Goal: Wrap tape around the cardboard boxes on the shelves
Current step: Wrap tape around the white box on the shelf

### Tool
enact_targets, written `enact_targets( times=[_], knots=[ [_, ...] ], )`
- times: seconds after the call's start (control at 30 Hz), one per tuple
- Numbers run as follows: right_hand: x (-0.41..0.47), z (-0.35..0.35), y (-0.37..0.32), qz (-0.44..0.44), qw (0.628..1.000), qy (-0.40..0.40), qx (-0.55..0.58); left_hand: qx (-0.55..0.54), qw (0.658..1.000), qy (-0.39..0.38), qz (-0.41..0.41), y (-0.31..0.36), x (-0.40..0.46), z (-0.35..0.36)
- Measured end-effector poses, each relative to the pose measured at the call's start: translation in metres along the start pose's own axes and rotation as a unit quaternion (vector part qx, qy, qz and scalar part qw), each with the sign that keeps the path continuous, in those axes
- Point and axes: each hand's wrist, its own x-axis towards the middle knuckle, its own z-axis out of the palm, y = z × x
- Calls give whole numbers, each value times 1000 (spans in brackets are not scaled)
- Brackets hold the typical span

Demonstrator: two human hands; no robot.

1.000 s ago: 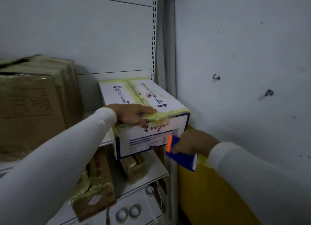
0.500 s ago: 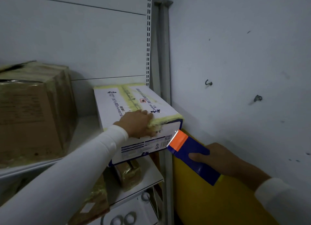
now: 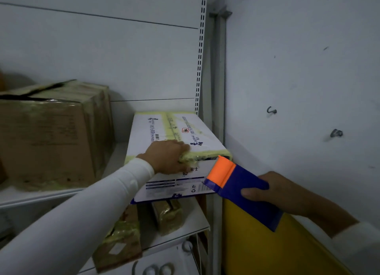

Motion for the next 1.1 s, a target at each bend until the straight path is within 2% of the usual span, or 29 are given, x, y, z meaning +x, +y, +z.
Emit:
enact_targets(
  times=[0.1, 0.17, 0.23, 0.3, 0.47, 0.57, 0.67, 0.9, 1.1],
  knots=[
    [7, 2, -3, -12, 1000, -28, -5, -73, 996, 46, -21, -6, -11, 2],
    [12, 3, -2, -18, 999, -44, -4, -128, 989, 80, 8, -13, -26, -4],
    [17, 2, -2, -24, 998, -57, 0, -210, 966, 146, 23, -17, -44, -12],
    [22, 1, -4, -32, 997, -74, 2, -299, 935, 193, 0, -17, -65, -18],
    [37, 10, -14, -38, 990, -138, -15, -422, 899, 109, -24, -2, -101, -8],
    [46, 21, -18, -29, 984, -172, -26, -505, 856, 103, -34, 5, -110, -8],
    [54, 31, -21, -30, 982, -185, -33, -526, 845, 89, -30, -1, -118, -9],
    [57, 51, -34, -27, 982, -179, -56, -593, 801, 78, -26, -13, -124, -5],
    [67, 60, -45, -10, 987, -140, -77, -638, 764, 97, -16, -28, -119, 5]
  ],
)
